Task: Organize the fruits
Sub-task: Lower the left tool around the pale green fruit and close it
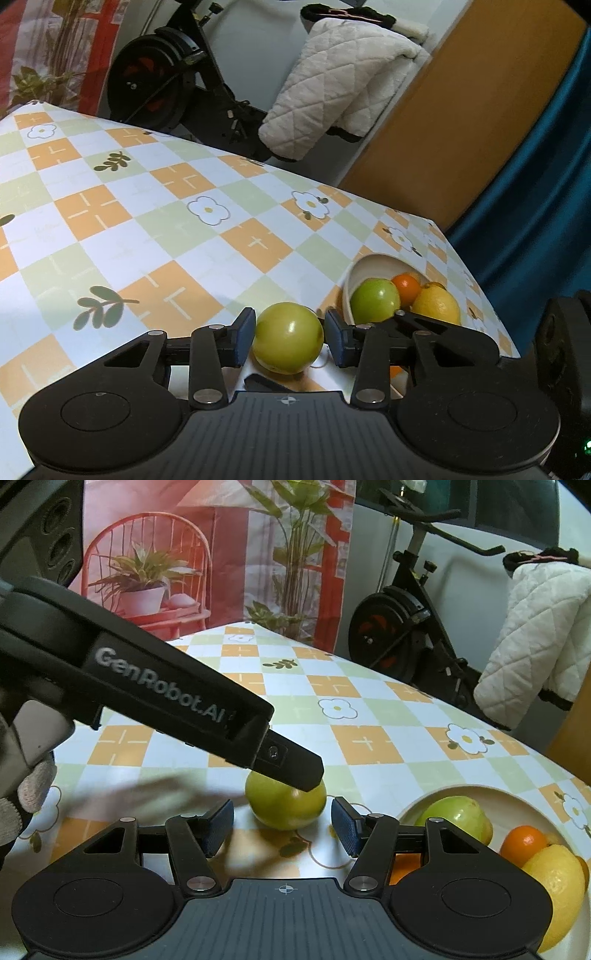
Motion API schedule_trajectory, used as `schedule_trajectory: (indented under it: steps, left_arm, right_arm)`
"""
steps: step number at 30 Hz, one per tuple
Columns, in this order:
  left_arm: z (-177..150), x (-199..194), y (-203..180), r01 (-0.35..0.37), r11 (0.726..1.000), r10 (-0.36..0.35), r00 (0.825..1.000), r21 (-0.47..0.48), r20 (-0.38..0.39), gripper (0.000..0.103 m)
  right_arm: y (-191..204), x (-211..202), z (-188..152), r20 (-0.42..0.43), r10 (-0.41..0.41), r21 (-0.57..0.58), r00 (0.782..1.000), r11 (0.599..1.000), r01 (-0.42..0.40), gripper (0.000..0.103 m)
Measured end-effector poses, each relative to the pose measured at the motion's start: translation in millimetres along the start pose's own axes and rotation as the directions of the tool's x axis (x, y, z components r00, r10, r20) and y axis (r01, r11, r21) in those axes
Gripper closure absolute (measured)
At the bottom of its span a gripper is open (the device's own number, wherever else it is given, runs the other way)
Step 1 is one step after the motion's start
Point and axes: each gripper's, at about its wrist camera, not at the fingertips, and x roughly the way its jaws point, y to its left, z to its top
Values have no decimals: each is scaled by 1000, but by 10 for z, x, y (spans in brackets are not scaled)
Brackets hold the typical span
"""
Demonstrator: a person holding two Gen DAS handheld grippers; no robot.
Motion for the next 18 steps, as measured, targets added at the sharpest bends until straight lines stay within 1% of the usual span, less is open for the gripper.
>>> schedule_trajectory:
  steps: [1, 2, 5, 10, 13, 18]
  left_arm:
    - [-9, -3, -11, 2, 1000, -2, 1000, 5, -1, 60]
    - [-16, -7, -25, 2, 1000, -2, 1000, 10, 0, 60]
    - [-36, -26, -47, 8, 1000, -8, 1000, 13, 4, 60]
    - [-75, -20, -25, -3, 1000, 3, 1000, 13, -4, 59]
    - [-101, -31, 7, 12, 1000, -12, 1000, -11, -5, 59]
    - [-132, -49, -3, 10, 1000, -10, 1000, -10, -6, 58]
  right_arm:
    - [-7, -3, 0, 1, 3, 5, 1000, 1000, -3, 55]
    - [-12, -8, -2, 1, 1, 10, 1000, 1000, -1, 57]
    - [-37, -33, -12, 5, 4, 30, 1000, 1000, -4, 60]
    - [-45, -93, -43, 14, 22, 54, 1000, 998, -23, 60]
    - [-44, -113, -63, 19, 22, 58, 1000, 998, -23, 60]
    - [-32, -124, -76, 21, 22, 58, 1000, 998, -23, 60]
